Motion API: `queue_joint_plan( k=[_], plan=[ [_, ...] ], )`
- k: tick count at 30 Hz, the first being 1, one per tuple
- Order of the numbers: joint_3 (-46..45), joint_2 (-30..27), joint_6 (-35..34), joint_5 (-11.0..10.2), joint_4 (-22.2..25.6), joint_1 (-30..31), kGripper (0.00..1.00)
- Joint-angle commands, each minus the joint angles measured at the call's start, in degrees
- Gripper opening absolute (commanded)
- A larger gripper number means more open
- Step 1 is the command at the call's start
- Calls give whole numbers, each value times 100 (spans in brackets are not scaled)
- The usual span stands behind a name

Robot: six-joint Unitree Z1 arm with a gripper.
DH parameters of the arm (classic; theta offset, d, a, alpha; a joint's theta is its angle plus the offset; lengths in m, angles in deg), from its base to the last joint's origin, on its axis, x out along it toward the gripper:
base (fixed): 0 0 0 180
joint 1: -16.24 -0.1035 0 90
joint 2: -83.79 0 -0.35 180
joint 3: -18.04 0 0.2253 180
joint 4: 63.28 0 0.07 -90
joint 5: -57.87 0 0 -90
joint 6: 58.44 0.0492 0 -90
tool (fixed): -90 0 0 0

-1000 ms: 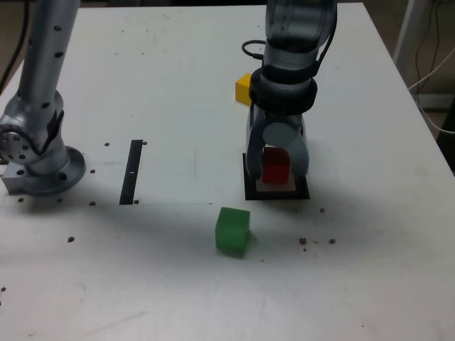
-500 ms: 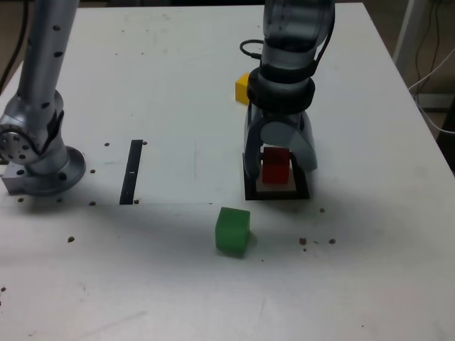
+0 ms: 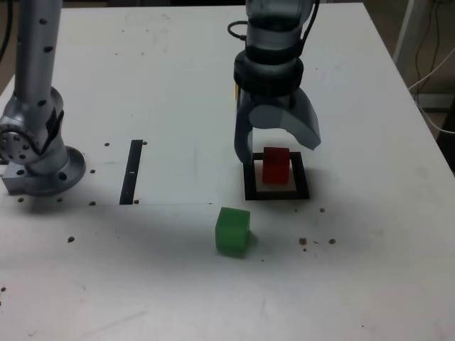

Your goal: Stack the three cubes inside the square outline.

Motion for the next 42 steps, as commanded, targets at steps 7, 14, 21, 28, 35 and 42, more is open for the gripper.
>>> queue_joint_plan(
  k=[7,14,21,28,35,42],
  plan=[
    [-55,-217,326,-120,280,-368,99],
    [-59,-256,797,-180,439,-905,99],
    [1,-217,1479,-217,475,-1790,99],
    [487,1,2228,-183,724,-2553,99],
    [1054,306,2864,-165,999,-3064,99],
    [1671,703,3512,-159,1207,-3416,99]
  ],
)
